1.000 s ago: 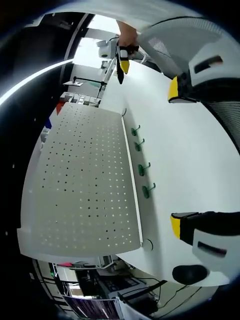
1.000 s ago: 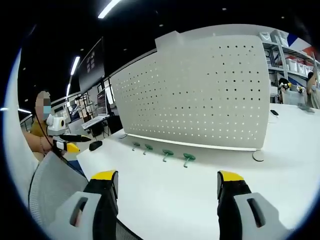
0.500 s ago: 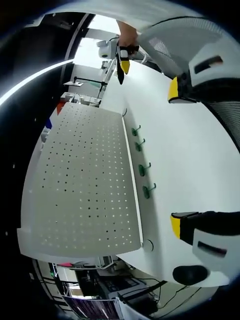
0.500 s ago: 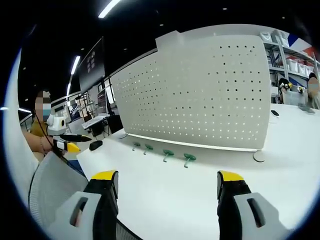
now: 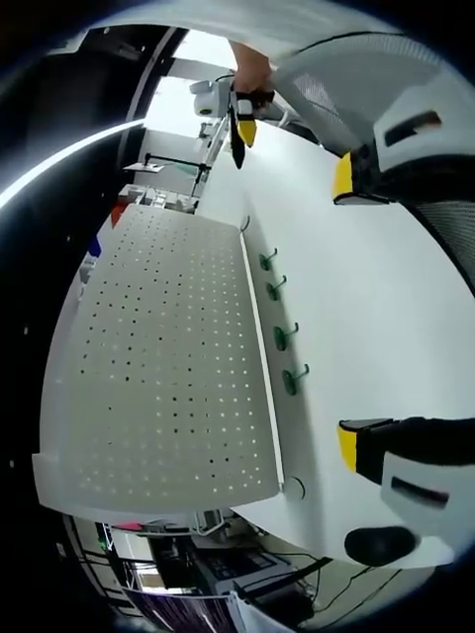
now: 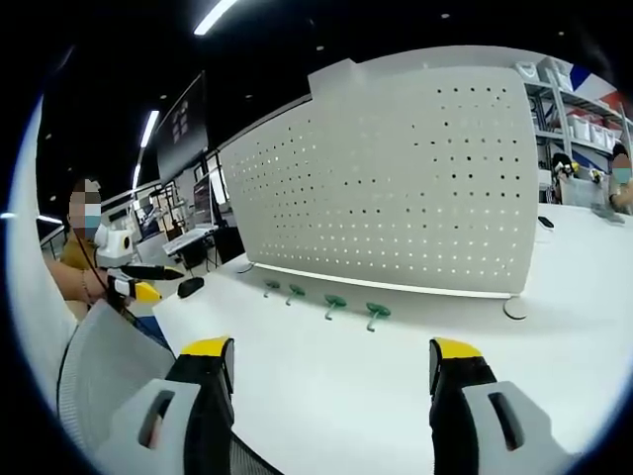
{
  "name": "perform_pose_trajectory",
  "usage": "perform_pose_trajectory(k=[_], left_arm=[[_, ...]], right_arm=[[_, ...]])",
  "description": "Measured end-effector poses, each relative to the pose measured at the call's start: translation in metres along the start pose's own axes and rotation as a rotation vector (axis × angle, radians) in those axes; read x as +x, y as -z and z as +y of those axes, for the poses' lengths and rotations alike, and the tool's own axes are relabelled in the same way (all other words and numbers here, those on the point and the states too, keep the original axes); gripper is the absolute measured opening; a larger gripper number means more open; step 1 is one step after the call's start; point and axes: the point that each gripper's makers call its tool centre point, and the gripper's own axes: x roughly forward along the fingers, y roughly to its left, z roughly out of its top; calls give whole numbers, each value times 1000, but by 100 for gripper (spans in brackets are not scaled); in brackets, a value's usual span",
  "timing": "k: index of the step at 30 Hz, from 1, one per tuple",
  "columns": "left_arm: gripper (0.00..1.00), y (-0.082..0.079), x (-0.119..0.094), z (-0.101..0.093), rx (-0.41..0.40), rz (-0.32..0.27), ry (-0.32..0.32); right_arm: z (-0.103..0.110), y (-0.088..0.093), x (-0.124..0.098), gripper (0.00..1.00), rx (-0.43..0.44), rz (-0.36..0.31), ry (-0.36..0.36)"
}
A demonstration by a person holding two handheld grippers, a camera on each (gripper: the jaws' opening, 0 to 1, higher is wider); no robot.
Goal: Insert the hook assembly into the mounting plate slot until the hook locks in place.
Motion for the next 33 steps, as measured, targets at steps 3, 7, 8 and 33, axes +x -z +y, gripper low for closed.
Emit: perform_pose_trajectory(k=[3,7,8,33], left_arm=[[91,-2,2,1,9,5,7],[91,-4,7,3,18,14,17],[91,-4,9,4,19,15,19],[89,-16,46,8,31,42,120]], right_arm=[[-1,0,0,77,2,-1,2],[-2,-1,0,78,9,-6,7],[-3,-1,0,78,18,-9,7],[-8,5,-3,76,59,12,36]])
